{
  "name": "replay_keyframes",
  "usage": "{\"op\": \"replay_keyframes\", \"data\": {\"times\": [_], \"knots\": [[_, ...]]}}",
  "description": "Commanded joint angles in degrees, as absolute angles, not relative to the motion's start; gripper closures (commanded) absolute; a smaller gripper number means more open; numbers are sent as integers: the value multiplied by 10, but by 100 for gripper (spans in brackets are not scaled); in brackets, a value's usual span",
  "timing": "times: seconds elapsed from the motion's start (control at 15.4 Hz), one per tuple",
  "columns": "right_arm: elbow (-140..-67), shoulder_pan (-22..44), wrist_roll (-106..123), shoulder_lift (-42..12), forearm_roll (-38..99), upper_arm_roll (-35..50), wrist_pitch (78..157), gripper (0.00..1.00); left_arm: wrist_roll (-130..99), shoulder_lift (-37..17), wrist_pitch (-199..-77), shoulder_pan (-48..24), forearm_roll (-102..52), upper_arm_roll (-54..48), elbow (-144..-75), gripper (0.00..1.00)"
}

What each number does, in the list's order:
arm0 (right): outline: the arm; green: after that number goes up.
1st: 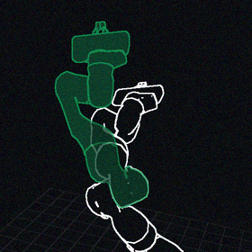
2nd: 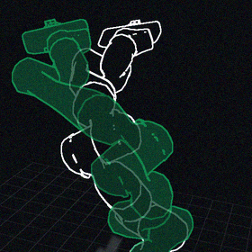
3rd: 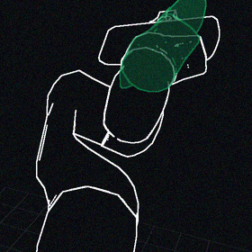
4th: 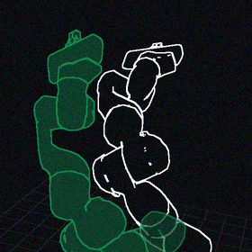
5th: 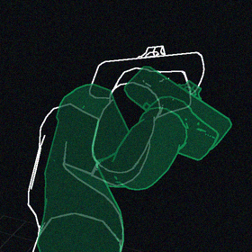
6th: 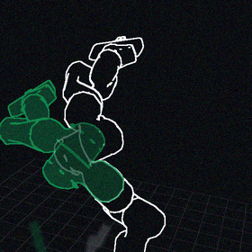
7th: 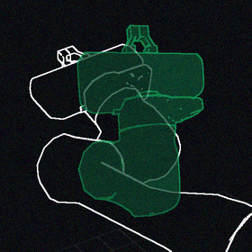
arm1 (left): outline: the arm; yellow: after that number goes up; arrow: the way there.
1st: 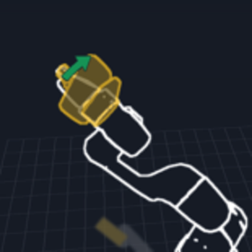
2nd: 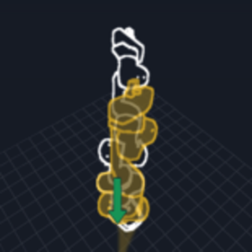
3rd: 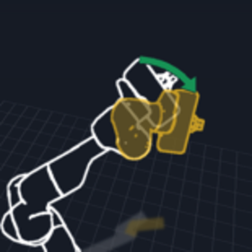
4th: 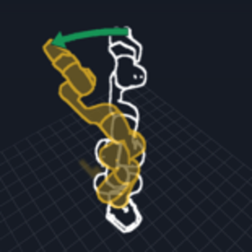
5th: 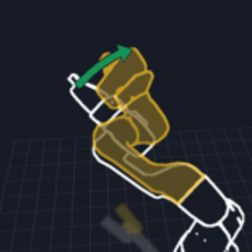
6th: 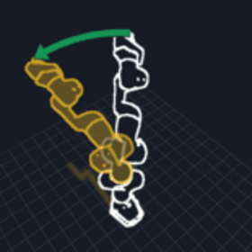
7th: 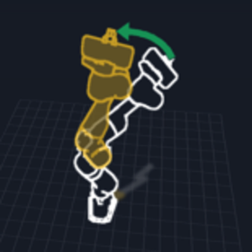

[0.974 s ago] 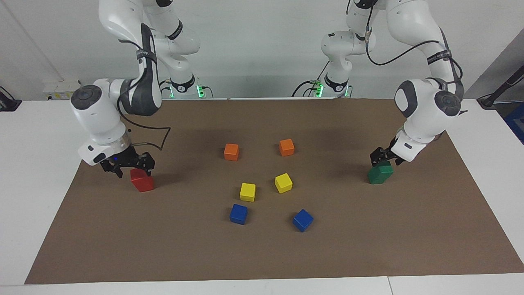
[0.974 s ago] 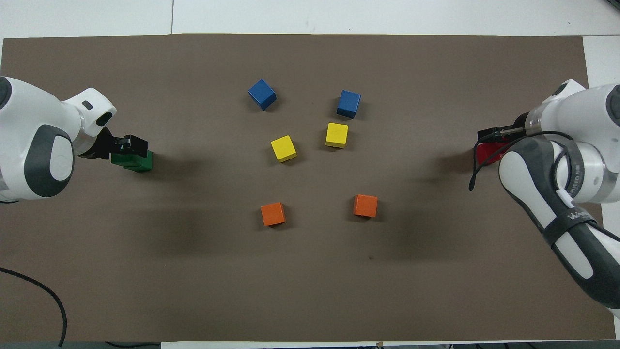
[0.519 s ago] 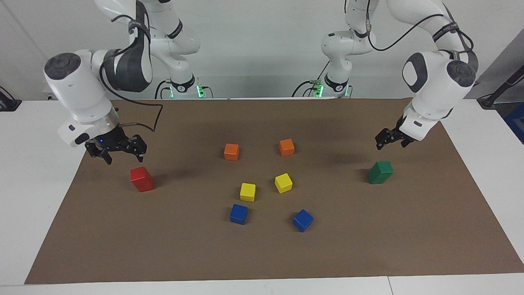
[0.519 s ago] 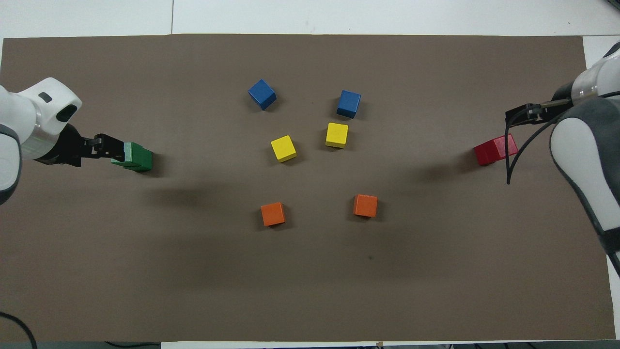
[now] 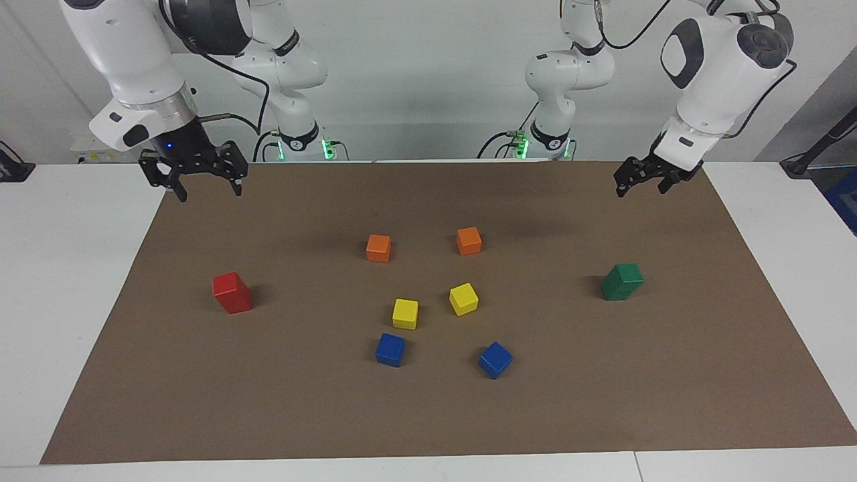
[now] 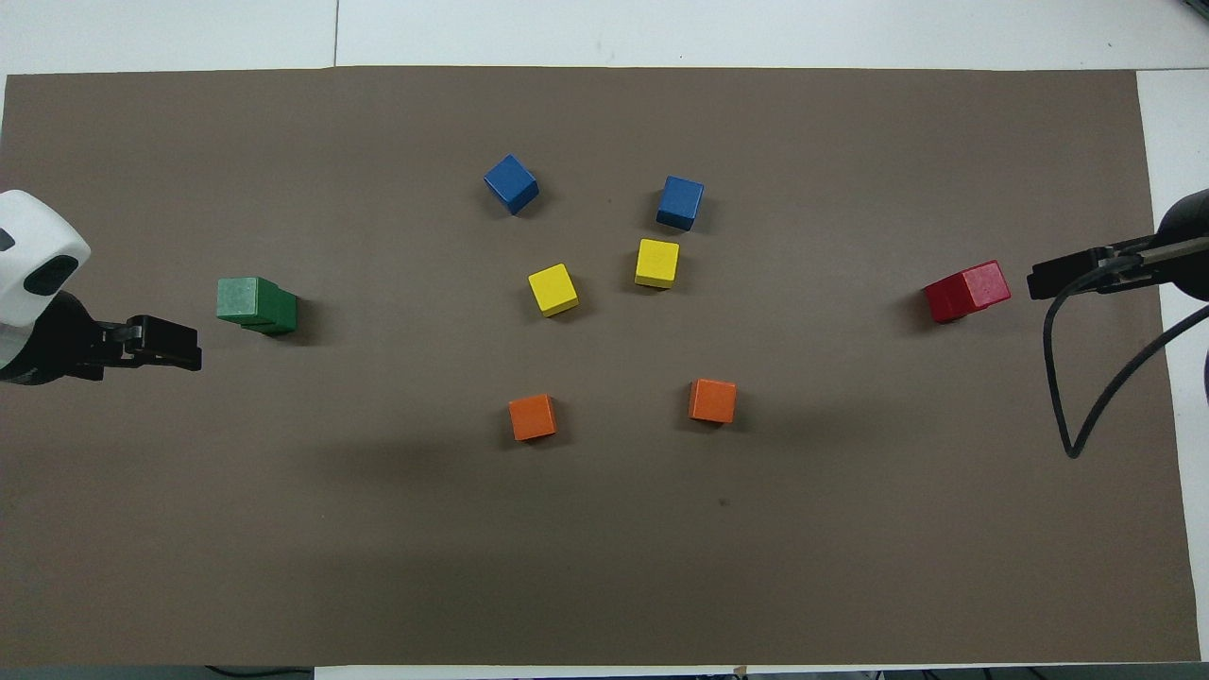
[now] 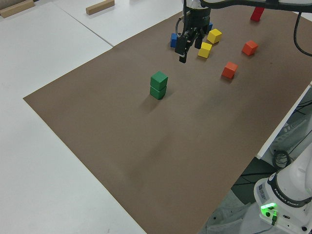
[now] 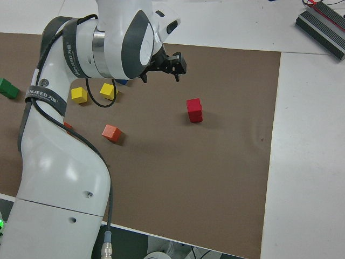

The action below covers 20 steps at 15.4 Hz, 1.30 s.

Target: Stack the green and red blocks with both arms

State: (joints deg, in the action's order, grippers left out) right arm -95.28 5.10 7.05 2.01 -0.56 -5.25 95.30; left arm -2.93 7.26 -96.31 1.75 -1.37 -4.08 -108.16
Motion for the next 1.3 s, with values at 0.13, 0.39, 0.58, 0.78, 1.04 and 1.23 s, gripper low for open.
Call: {"op": "replay_keyframes", "data": {"times": [0.13, 0.39, 0.58, 0.78, 1.04, 1.23], "knots": [[-958, 45, 64, 28, -7, -50, 946, 0, -24, 83, -962, 18, -15, -38, -1078, 0], [-958, 35, 64, 37, -4, -48, 935, 0, -27, 86, -967, 16, -15, -37, -1079, 0], [-940, 38, 63, 37, -5, -49, 898, 0, -32, 87, -975, 17, -15, -36, -1074, 0], [-944, 38, 62, 39, -4, -50, 888, 0, -31, 85, -977, 11, -15, -31, -1074, 0], [-949, 40, 52, 41, -4, -50, 889, 0, -31, 21, -920, 9, -16, -29, -991, 0], [-951, 41, 51, 42, -5, -51, 882, 0, -31, 15, -920, 9, -16, -31, -984, 0]]}}
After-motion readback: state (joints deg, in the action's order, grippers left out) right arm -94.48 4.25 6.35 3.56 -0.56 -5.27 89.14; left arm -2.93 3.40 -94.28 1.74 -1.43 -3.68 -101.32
